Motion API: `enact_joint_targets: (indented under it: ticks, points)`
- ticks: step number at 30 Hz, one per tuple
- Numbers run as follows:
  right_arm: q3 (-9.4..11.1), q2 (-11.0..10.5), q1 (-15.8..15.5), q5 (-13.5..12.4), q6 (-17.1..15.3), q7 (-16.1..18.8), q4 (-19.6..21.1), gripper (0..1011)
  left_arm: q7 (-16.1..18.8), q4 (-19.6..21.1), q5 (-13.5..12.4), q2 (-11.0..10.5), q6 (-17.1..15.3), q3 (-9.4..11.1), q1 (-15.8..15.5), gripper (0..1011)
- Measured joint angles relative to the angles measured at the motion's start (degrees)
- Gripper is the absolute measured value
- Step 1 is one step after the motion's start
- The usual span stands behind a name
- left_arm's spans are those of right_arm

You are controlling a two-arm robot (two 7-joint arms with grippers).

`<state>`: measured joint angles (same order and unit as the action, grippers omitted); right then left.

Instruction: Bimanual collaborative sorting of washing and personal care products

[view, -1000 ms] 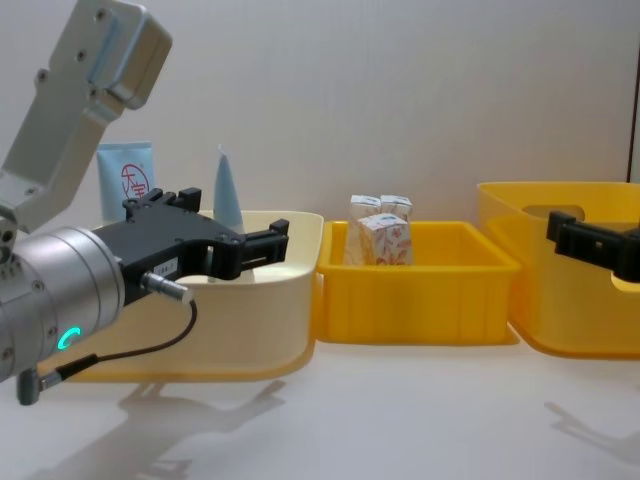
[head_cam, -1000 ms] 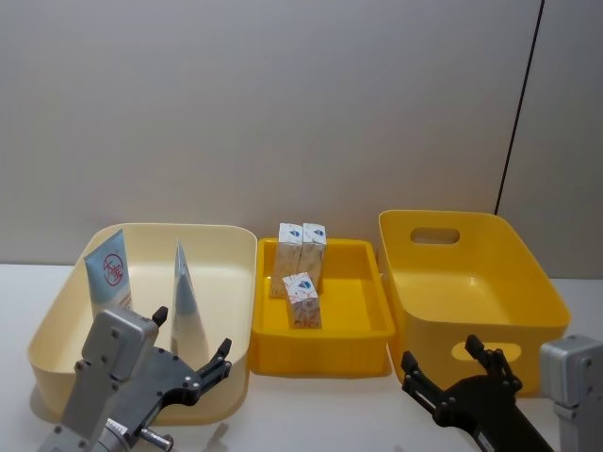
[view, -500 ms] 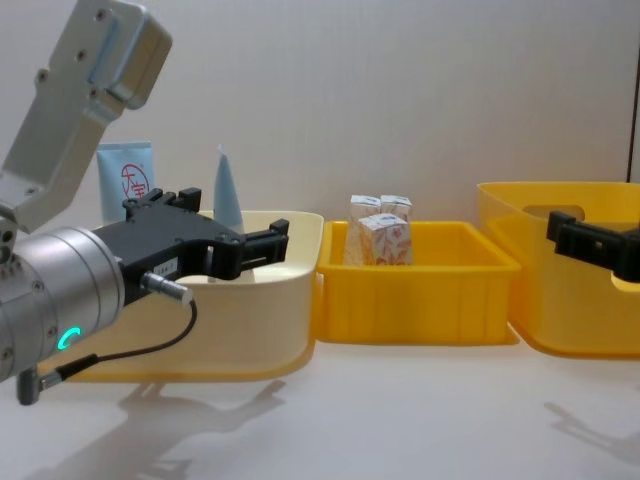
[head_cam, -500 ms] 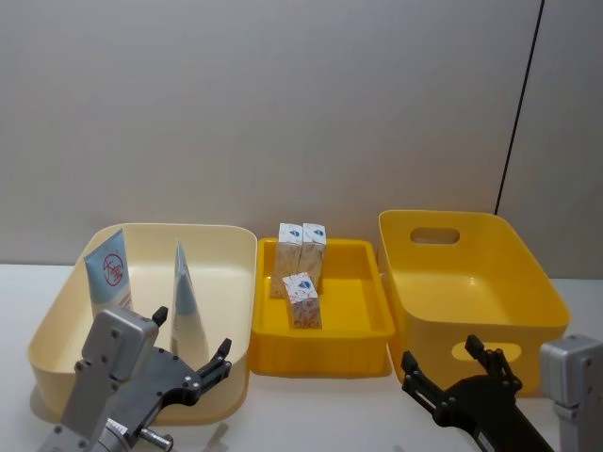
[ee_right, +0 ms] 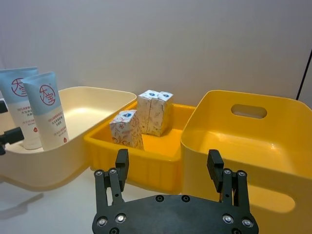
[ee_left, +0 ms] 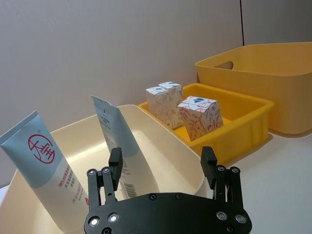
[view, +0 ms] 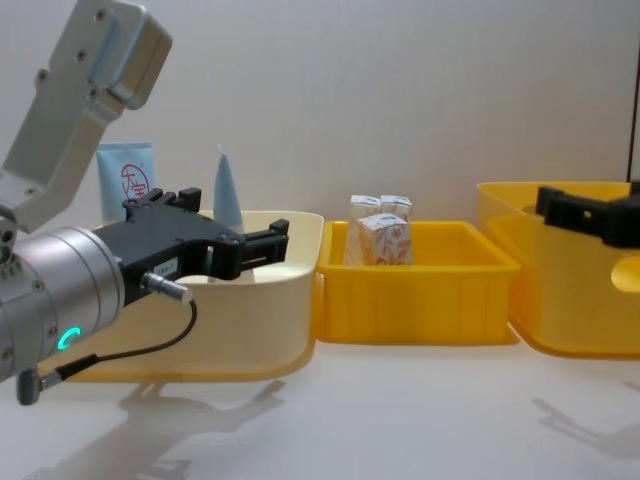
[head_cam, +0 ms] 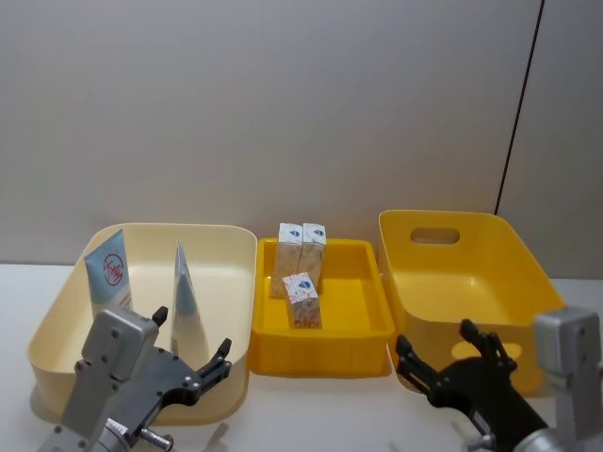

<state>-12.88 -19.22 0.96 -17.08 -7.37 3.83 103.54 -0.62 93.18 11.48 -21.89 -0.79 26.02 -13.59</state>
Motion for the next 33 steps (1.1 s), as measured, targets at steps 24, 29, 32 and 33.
enact_joint_targets:
  ticks: [24, 29, 32, 33]
  points:
    - [-6.6, 1.2, 15.8, 3.3, -20.8, 1.1, -0.7, 1000, 0.0, 0.0, 0.0, 0.0, 0.0, 0.0, 0.0, 1000]
    - [-8.6, 3.2, 20.3, 4.7, -23.6, 0.9, -4.5, 1000, 0.0, 0.0, 0.0, 0.0, 0.0, 0.0, 0.0, 1000]
    - [-9.7, 4.5, 22.7, 5.4, -25.0, 0.6, -6.9, 1000, 0.0, 0.0, 0.0, 0.0, 0.0, 0.0, 0.0, 1000]
    - [-9.9, 4.8, 23.2, 5.6, -25.4, 0.6, -7.5, 1000, 0.0, 0.0, 0.0, 0.0, 0.0, 0.0, 0.0, 1000]
